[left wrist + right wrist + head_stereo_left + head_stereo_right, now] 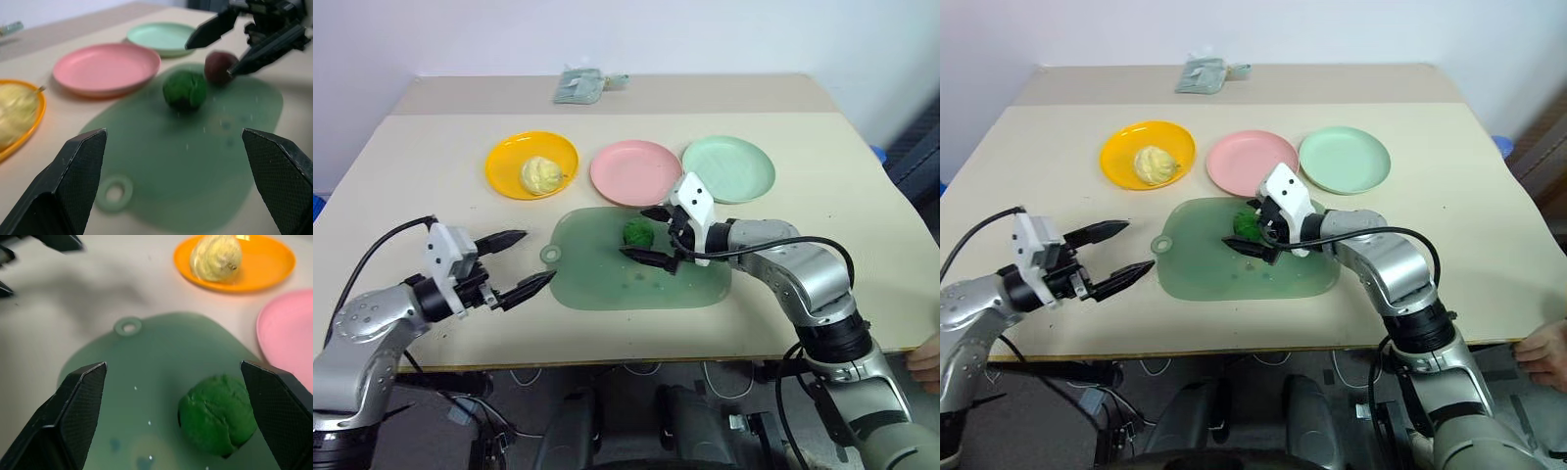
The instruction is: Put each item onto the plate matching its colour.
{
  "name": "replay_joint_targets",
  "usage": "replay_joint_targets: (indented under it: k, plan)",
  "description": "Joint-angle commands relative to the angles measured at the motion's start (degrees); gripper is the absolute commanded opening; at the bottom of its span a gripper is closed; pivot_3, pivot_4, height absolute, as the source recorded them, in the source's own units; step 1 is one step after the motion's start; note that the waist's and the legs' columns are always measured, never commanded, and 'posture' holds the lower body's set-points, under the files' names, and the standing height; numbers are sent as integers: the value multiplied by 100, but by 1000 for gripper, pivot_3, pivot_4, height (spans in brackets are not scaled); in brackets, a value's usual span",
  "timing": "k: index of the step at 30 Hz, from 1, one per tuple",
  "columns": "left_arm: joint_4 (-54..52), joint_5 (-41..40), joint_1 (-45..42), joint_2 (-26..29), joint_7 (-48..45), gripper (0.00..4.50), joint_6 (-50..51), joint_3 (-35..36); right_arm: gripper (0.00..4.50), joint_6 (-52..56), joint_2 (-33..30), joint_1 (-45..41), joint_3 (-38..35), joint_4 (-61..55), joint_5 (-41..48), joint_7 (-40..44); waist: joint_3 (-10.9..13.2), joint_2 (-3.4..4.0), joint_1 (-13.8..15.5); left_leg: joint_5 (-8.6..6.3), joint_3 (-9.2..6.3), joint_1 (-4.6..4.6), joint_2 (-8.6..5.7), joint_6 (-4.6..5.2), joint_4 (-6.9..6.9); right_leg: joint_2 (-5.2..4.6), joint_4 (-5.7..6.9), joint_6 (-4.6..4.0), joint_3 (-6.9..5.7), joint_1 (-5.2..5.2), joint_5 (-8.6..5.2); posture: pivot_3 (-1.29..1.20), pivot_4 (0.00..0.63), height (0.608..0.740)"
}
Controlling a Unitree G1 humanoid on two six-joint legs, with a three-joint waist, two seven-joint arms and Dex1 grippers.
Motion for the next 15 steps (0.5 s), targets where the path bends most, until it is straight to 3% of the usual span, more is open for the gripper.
replay_joint_targets:
  k: [1, 15]
  plan:
    - [-264, 115, 270, 158, -331, 4488, -351, 214, 4447, 76, 9, -145, 66, -13, -99, -63, -2, 6, 3, 0, 0, -8, -1, 0, 2, 0, 1, 0, 0, -8, 0, 0, 150, 740]
    - [-913, -103, 614, 71, -63, 4488, -257, 433, 4447, -378, 257, -590, 252, 893, -727, -176, -2, 7, 2, 2, 1, -19, -1, 2, 7, 3, 3, -3, -6, -17, 3, 0, 150, 740]
